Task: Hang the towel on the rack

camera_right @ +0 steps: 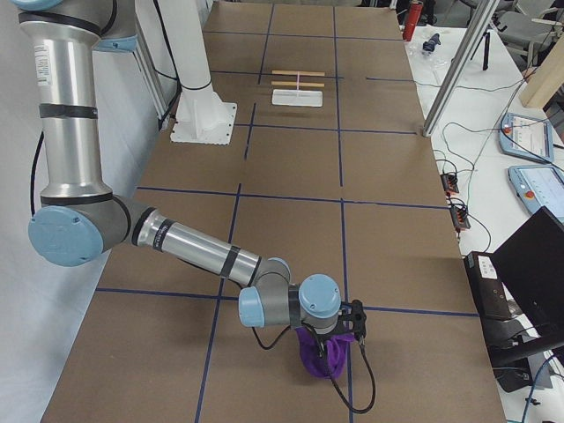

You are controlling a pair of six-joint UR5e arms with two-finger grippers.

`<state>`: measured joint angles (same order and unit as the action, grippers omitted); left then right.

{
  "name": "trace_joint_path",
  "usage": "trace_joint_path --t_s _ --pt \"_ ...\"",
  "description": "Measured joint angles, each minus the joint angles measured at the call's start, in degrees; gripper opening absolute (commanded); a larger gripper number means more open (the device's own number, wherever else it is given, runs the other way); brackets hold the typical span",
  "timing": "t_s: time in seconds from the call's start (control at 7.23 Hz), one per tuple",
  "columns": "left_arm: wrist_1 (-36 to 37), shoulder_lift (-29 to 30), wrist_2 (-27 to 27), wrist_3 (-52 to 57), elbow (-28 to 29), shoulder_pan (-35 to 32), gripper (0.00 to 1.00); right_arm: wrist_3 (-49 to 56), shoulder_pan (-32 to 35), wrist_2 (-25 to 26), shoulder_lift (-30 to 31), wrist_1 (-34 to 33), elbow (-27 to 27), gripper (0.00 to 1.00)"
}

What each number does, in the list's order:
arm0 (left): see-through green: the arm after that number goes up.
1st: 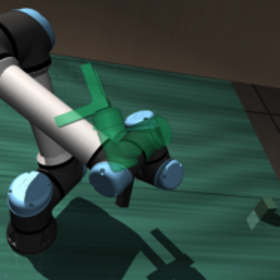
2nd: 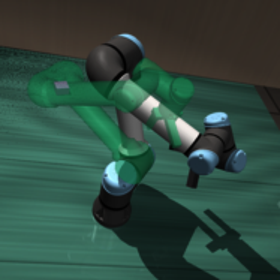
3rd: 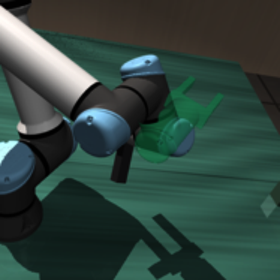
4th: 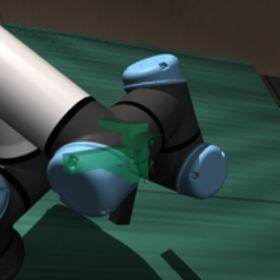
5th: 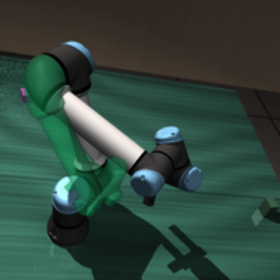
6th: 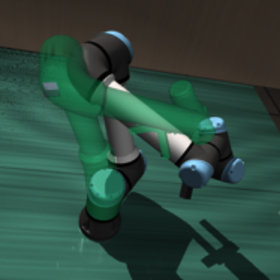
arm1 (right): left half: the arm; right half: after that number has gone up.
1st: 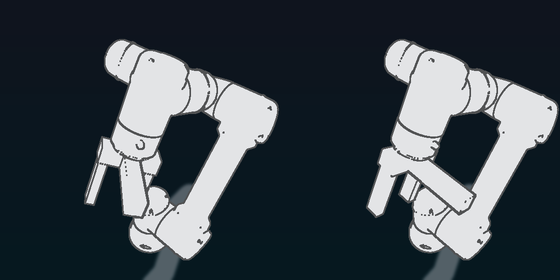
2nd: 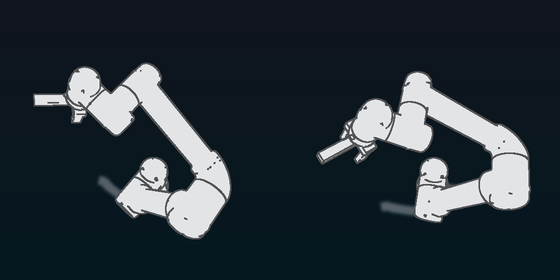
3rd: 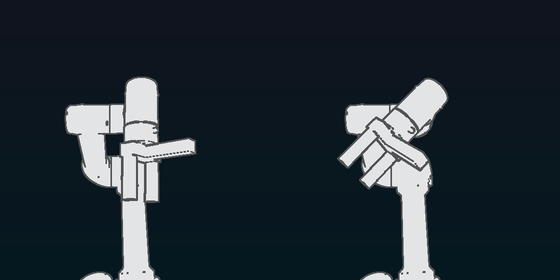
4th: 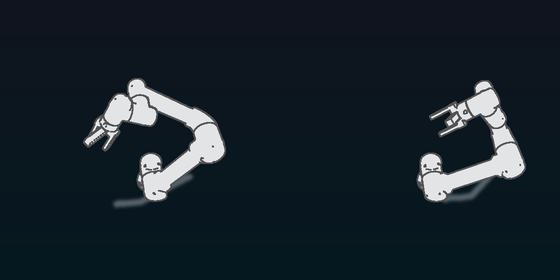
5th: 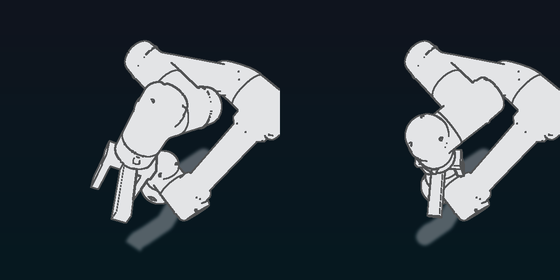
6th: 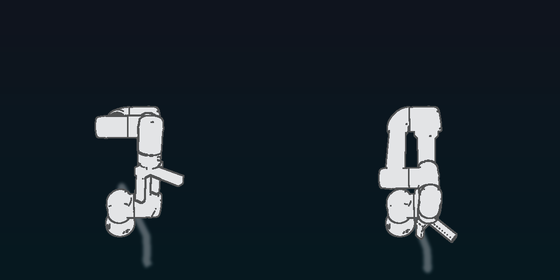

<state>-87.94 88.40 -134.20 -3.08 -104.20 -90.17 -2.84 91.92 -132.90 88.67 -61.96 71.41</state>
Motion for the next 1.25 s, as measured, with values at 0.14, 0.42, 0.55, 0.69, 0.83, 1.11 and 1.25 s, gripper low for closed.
trace_joint_path --t_s 0.14,0.42,0.55,0.69,0.83,1.11,1.25 --pt "-0.1 0.0 0.0 0.0 -0.7 0.0 1.00 -0.4 1.3 0.2 -0.1 -0.5 5.8 0.00" --pt "-1.7 0.4 0.3 0.1 -2.5 0.0 1.00 -2.9 2.0 1.2 -0.9 -0.5 15.8 0.00" --pt "-4.0 0.5 0.4 0.1 -3.2 0.0 1.00 -5.2 1.4 1.5 -2.5 0.5 18.3 0.00" --pt "-7.5 1.0 0.5 -0.3 -3.3 0.0 1.00 -9.3 -0.9 1.7 -5.3 1.4 20.3 0.00" --pt "-11.4 1.9 0.5 -2.5 -3.1 0.2 1.00 -14.3 -4.4 2.6 -8.7 1.8 22.0 0.00" --pt "-19.8 4.2 0.5 -11.7 -1.9 1.6 1.00 -25.1 -12.7 7.1 -14.9 2.1 25.3 0.00" --pt "-26.0 4.7 0.4 -18.2 -1.1 3.4 1.00 -32.2 -17.2 10.6 -17.5 2.1 27.3 0.00"
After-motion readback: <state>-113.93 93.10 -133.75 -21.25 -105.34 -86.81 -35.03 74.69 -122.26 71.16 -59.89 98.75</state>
